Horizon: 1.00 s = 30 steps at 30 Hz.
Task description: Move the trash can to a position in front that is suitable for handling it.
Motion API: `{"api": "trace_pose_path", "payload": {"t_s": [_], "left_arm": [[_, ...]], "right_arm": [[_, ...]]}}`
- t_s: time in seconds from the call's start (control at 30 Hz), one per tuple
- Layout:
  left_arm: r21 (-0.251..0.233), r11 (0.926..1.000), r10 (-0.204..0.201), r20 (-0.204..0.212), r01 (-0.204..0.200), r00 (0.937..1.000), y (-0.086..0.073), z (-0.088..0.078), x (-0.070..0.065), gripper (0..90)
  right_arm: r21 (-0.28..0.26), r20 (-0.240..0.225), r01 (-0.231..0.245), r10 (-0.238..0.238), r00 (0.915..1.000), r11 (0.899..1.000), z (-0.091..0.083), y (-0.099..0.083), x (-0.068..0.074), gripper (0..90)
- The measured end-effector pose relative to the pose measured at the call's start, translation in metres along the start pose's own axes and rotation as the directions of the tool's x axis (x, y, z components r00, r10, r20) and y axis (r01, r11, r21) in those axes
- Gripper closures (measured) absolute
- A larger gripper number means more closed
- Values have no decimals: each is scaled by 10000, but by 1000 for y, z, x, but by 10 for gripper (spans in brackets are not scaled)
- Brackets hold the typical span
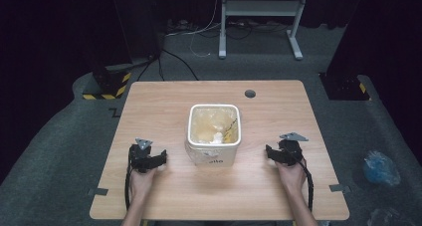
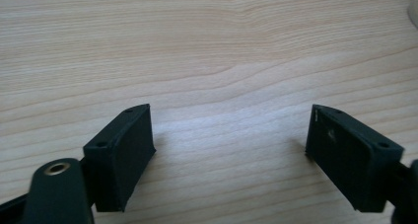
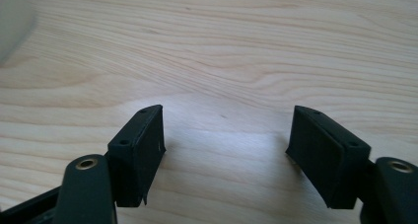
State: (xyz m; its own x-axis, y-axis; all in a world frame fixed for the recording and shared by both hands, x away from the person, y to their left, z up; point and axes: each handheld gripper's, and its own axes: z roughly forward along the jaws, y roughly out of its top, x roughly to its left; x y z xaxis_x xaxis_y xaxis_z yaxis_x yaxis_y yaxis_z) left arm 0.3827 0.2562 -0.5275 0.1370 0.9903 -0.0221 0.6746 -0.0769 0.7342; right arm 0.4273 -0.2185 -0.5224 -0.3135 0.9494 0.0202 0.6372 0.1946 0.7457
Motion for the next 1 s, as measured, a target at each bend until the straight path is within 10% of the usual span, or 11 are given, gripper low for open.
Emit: {"api": "trace_pose_path", "payload": {"t_s": [0.57, 1.0], "left_arm": [[-139, 9999, -34, 1517, 56, 9884, 20, 13, -44, 120], [33, 9997, 250, 1618, -259, 9865, 27, 19, -62, 124]], "right_arm": [[-264, -1223, 150, -181, 9923, 9995, 9, 11, 44, 291], [-438, -1859, 232, -310, 9821, 9988, 13, 22, 71, 294]]}}
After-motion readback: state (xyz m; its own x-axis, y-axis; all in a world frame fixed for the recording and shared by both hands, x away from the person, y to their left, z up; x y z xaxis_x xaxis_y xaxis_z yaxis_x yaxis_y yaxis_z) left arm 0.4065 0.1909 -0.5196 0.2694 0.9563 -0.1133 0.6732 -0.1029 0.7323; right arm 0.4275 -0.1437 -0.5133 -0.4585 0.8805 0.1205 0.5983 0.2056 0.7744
